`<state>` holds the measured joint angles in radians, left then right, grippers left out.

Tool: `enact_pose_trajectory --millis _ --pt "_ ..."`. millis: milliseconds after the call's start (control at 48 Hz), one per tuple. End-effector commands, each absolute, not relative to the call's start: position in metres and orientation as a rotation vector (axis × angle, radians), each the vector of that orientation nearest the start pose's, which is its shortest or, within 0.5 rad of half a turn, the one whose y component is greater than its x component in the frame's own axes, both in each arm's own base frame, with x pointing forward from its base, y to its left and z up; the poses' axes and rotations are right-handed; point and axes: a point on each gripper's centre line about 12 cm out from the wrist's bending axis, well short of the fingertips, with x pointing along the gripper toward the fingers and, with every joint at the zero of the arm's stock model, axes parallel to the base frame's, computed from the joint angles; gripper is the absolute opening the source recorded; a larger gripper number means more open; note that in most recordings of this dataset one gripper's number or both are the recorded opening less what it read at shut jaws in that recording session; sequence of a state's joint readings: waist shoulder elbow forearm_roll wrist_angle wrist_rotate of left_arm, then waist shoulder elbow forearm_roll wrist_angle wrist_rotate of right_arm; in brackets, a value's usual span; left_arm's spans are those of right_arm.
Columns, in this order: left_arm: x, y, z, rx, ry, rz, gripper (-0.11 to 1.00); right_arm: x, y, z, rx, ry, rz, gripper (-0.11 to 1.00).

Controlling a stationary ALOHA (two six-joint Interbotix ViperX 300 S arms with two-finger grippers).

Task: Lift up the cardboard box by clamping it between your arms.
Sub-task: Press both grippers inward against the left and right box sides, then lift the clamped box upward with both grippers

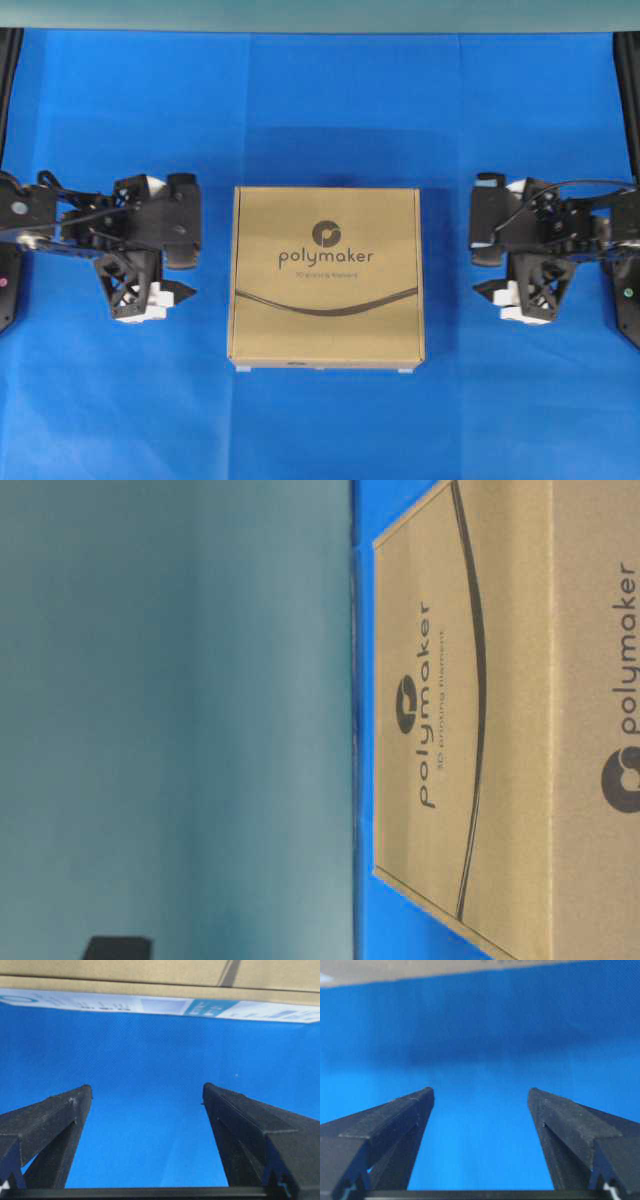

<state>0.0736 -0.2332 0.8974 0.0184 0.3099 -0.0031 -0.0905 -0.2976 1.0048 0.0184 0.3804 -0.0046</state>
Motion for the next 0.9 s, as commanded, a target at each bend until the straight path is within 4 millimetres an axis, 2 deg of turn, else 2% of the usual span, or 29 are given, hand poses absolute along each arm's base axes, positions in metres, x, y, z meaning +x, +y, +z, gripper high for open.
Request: enact_pose_trajectory --millis 0,562,875 --pt "0.3 0.023 0.152 -0.015 0.945 0.066 0.86 0.265 -0.023 0.137 0.053 1.045 -0.077 0.99" --pt "0.336 0.026 0.131 -0.015 0.941 0.065 0.86 0.306 -0.02 0.114 0.011 1.043 -0.041 0.99" --pt "0.344 0.027 0.133 -0.015 0.936 0.067 0.86 0.325 -0.015 0.103 0.005 1.009 -0.028 0.99"
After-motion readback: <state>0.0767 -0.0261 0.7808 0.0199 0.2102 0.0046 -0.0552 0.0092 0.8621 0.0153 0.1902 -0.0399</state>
